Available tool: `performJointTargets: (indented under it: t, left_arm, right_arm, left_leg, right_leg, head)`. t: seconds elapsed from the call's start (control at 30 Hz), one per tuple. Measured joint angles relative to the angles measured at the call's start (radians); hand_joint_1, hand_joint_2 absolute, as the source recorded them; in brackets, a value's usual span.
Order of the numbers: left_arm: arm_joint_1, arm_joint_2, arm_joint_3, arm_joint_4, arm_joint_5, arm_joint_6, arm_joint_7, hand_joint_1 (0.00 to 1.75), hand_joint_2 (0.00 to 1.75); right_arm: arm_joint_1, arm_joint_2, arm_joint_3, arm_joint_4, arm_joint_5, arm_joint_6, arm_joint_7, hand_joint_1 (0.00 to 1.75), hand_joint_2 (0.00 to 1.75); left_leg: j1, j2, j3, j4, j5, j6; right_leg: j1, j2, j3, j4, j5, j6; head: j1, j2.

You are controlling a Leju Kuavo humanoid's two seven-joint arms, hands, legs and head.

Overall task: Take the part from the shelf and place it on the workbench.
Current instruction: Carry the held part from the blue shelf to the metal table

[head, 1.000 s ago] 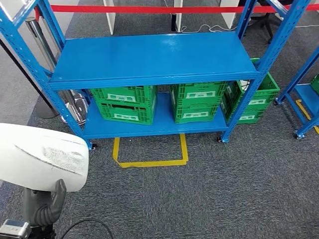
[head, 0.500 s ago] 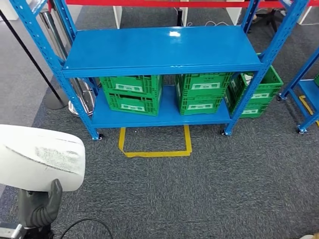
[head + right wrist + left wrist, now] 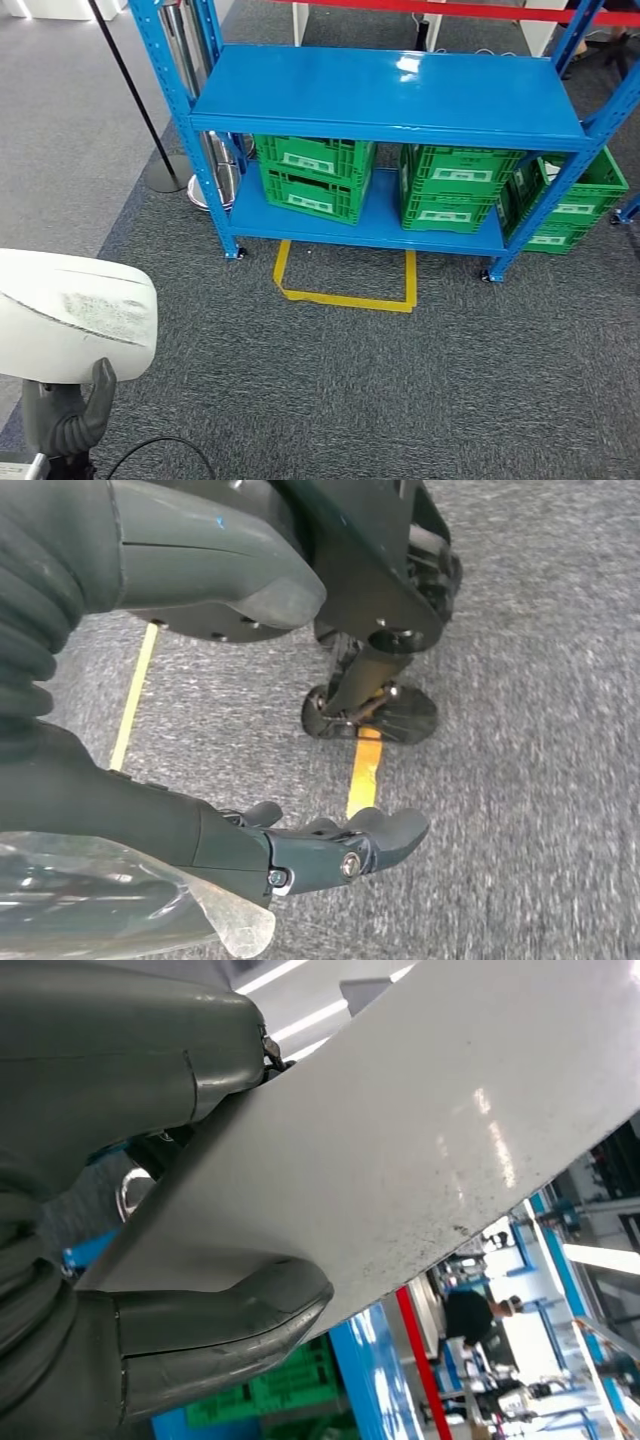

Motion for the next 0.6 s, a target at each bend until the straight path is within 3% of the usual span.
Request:
performJointTargets:
  t: [0.03,0.1,0.17,0.23,0.27,0.3,0.37,0.4,0.47,0.5,0.57,0.6]
  left_arm:
    - [0.002,0.003,-0.002,-0.004,0.001,0.008,0.000,1.75,1.75]
    - [0.006,0.008,-0.007,-0.012,0.007,0.021,0.000,1.75,1.75]
    - [0.005,0.011,-0.013,-0.017,0.007,0.030,0.000,1.75,1.75]
    - [0.008,0.015,-0.022,-0.018,-0.012,0.055,0.000,1.75,1.75]
    - [0.010,0.019,-0.028,-0.018,-0.025,0.074,0.000,1.75,1.75]
    - [0.013,0.024,-0.036,-0.018,-0.036,0.095,0.000,1.75,1.75]
    - [0.015,0.038,-0.055,-0.018,-0.045,0.128,0.000,1.75,1.75]
    - [0.014,0.046,-0.066,-0.018,-0.046,0.140,0.000,1.75,1.75]
    - [0.012,0.060,-0.087,-0.018,-0.046,0.155,0.000,1.75,1.75]
    - [0.012,0.066,-0.097,-0.018,-0.047,0.159,0.000,1.75,1.75]
    - [0.014,0.076,-0.115,-0.018,-0.053,0.170,0.000,1.75,1.75]
    - [0.016,0.082,-0.124,-0.018,-0.059,0.179,0.000,1.75,1.75]
  right_arm:
    - [-0.002,0.000,0.004,0.000,0.000,0.000,0.004,0.00,1.75]
    - [-0.005,0.000,0.009,0.000,0.001,0.000,0.010,0.00,1.75]
    - [-0.006,0.000,0.013,-0.001,0.001,-0.002,0.013,0.00,1.75]
    - [-0.004,0.000,0.016,-0.001,0.001,-0.004,0.013,0.00,1.75]
    - [-0.003,0.000,0.019,-0.001,0.002,-0.006,0.012,0.00,1.75]
    - [-0.002,0.000,0.022,-0.001,0.004,-0.009,0.008,0.00,1.75]
    - [-0.001,0.000,0.029,-0.001,0.009,-0.015,-0.005,0.00,1.75]
    - [-0.002,0.000,0.032,0.000,0.012,-0.017,-0.012,0.00,1.75]
    - [-0.003,-0.002,0.037,0.000,0.015,-0.017,-0.025,0.00,1.75]
    - [-0.004,-0.002,0.040,0.000,0.016,-0.016,-0.028,0.00,1.75]
    - [-0.004,0.000,0.047,-0.001,0.019,-0.015,-0.027,0.00,1.75]
    - [-0.004,0.002,0.050,-0.001,0.019,-0.015,-0.022,0.00,1.75]
  left_leg:
    - [0.001,-0.008,-0.004,-0.004,0.001,0.009]
    - [0.004,-0.023,-0.008,-0.013,0.006,0.026]
    - [0.007,-0.037,-0.014,-0.018,0.015,0.040]
    - [0.003,-0.056,-0.024,-0.017,0.022,0.049]
    - [0.001,-0.067,-0.027,-0.016,0.025,0.050]
    - [-0.001,-0.080,-0.030,-0.014,0.027,0.051]
    - [-0.003,-0.105,-0.033,-0.009,0.031,0.048]
    - [-0.004,-0.117,-0.035,-0.006,0.032,0.045]
    - [-0.004,-0.138,-0.046,0.000,0.037,0.035]
    - [-0.003,-0.148,-0.052,0.002,0.042,0.028]
    - [0.000,-0.165,-0.063,0.005,0.049,0.014]
    - [0.000,-0.156,-0.071,0.017,0.040,0.008]
  right_leg:
    - [0.000,-0.006,0.000,0.000,0.000,0.006]
    - [-0.002,0.019,-0.012,0.020,-0.021,0.015]
    - [-0.003,0.072,-0.055,0.112,-0.079,0.019]
    - [-0.003,0.094,-0.118,0.252,-0.137,0.018]
    - [-0.003,0.096,-0.136,0.292,-0.143,0.016]
    - [-0.002,0.097,-0.137,0.293,-0.130,0.014]
    - [-0.002,0.111,-0.082,0.182,-0.059,0.007]
    - [-0.003,0.134,-0.049,0.112,-0.032,0.003]
    - [-0.004,0.170,-0.007,0.023,-0.011,0.001]
    - [-0.004,0.175,-0.003,0.015,-0.014,0.001]
    - [-0.004,0.152,-0.002,0.012,-0.007,-0.006]
    - [-0.007,0.140,-0.003,0.010,-0.002,-0.011]
  head:
    - [0.000,0.000]
    - [0.001,0.000]
    - [0.004,0.000]
    - [0.005,0.000]
    - [0.005,0.000]
    - [0.005,0.000]
    - [0.005,0.000]
    - [0.005,0.000]
    - [0.004,0.000]
    - [0.004,0.000]
    - [0.004,0.000]
    - [0.001,0.000]
